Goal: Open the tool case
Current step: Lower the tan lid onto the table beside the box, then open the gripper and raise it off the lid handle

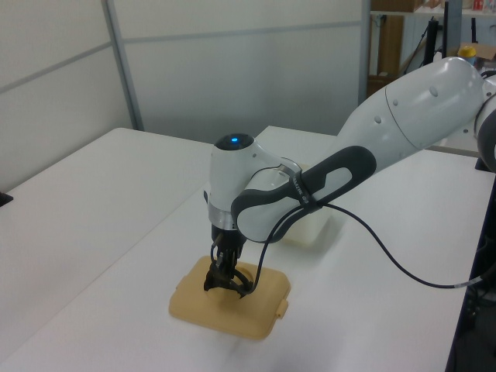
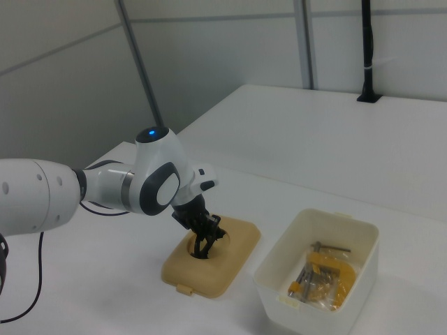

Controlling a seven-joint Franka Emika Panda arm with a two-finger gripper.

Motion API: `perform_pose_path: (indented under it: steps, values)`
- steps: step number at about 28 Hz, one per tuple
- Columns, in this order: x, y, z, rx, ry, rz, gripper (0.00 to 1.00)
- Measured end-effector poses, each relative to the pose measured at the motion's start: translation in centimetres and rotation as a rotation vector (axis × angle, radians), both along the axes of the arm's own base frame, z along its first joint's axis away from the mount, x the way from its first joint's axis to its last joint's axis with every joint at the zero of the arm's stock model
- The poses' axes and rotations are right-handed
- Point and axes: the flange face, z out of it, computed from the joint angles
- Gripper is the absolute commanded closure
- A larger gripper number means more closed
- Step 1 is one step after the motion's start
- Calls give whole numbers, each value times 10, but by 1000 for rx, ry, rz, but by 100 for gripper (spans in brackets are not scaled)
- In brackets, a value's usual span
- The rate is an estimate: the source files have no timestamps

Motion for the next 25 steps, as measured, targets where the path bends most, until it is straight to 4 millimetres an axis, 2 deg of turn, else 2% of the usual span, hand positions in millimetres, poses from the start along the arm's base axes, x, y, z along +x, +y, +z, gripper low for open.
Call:
perform_pose_path:
  steps: [4,9,14,15,21,25]
  values:
    - [2,-1,5,0,-4,-3,0]
    - [7,-8,33,-12,16,-17,0]
    - [2,-31,94,-29,19,-56,0]
    - [-2,-40,114,-33,15,-70,0]
    - [-34,-77,187,-64,31,-71,0]
    - [-50,-103,220,-61,48,-78,0]
